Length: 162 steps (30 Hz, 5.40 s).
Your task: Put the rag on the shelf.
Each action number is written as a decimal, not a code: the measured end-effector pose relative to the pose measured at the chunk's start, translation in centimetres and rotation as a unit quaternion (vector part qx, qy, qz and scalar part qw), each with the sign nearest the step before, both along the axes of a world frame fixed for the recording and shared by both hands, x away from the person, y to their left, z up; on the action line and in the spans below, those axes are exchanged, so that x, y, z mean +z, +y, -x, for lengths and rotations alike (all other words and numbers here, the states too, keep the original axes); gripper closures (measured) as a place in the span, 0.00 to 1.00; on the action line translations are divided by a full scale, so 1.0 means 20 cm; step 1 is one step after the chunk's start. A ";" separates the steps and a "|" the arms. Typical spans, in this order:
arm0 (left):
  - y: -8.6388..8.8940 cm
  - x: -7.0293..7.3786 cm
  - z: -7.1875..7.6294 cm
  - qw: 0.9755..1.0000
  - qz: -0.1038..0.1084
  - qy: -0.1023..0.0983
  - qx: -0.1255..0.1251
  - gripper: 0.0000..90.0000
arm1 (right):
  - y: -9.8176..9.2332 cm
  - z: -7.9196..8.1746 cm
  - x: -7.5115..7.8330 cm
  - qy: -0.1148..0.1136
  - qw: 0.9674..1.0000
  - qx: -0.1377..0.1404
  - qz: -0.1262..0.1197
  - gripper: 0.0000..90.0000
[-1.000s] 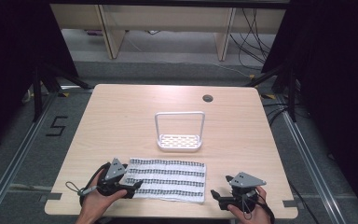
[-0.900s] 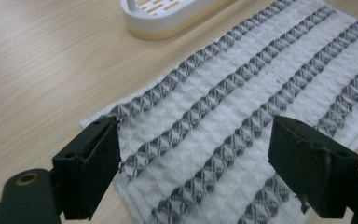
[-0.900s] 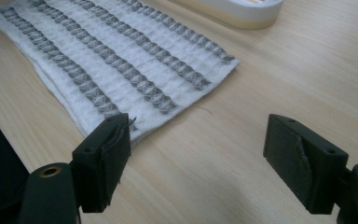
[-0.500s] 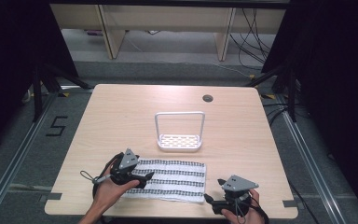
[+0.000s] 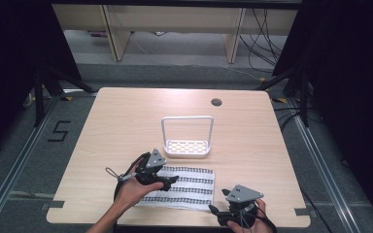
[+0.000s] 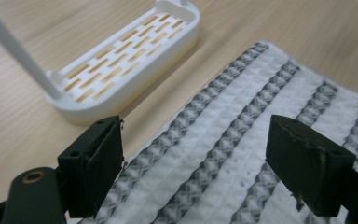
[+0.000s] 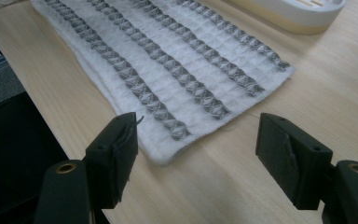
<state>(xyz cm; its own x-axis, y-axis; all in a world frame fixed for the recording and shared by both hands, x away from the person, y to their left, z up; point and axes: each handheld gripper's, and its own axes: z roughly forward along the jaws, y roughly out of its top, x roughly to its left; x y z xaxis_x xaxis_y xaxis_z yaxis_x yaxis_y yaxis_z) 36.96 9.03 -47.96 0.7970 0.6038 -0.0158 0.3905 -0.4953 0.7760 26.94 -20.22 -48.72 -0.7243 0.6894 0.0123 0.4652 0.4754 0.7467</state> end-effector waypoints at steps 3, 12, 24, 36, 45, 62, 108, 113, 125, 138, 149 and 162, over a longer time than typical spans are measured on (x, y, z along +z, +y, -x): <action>-0.05 0.01 -0.02 1.000 -0.002 0.004 -0.015 0.21 | 0.02 0.01 -0.01 -0.001 1.000 0.008 0.005 0.35; -0.25 0.00 -0.09 0.998 -0.004 0.019 -0.059 0.23 | 0.07 0.02 -0.03 0.002 1.000 0.014 0.023 0.36; -0.47 -0.04 -0.18 0.992 -0.035 0.034 -0.115 0.26 | 0.09 0.01 -0.04 0.009 0.999 0.013 0.028 0.37; -0.57 -0.10 -0.22 0.988 -0.047 0.053 -0.140 0.35 | 0.11 0.00 -0.05 0.006 0.999 0.016 0.044 0.39; -0.62 -0.11 -0.23 0.984 -0.055 0.058 -0.160 0.37 | 0.14 -0.01 -0.07 0.026 0.998 0.012 0.053 0.42; -0.66 -0.11 -0.21 0.977 -0.082 0.046 -0.191 0.72 | 0.13 -0.03 -0.09 0.047 0.998 0.012 0.048 0.70; -0.26 0.45 -0.14 0.994 0.048 -0.013 -0.097 0.94 | -0.03 -0.13 0.30 -0.081 0.995 -0.014 -0.062 0.98; -0.19 0.57 -0.14 0.994 0.070 -0.023 -0.077 0.94 | -0.01 -0.18 0.42 -0.107 0.991 -0.008 -0.080 0.98; -0.04 0.76 -0.10 0.992 0.115 -0.033 -0.038 0.93 | 0.02 -0.33 0.72 -0.146 0.983 0.008 -0.110 0.98; 0.00 0.92 -0.16 0.990 0.130 -0.059 -0.017 0.93 | 0.06 -0.46 0.89 -0.165 0.981 0.004 -0.104 0.98; -0.01 1.00 -0.27 0.988 0.129 -0.081 0.007 0.93 | 0.09 -0.58 0.98 -0.178 0.979 -0.009 -0.097 0.98; 0.00 1.08 -0.40 0.984 0.157 -0.076 0.035 0.93 | 0.11 -0.73 1.08 -0.172 0.979 -0.027 -0.108 0.98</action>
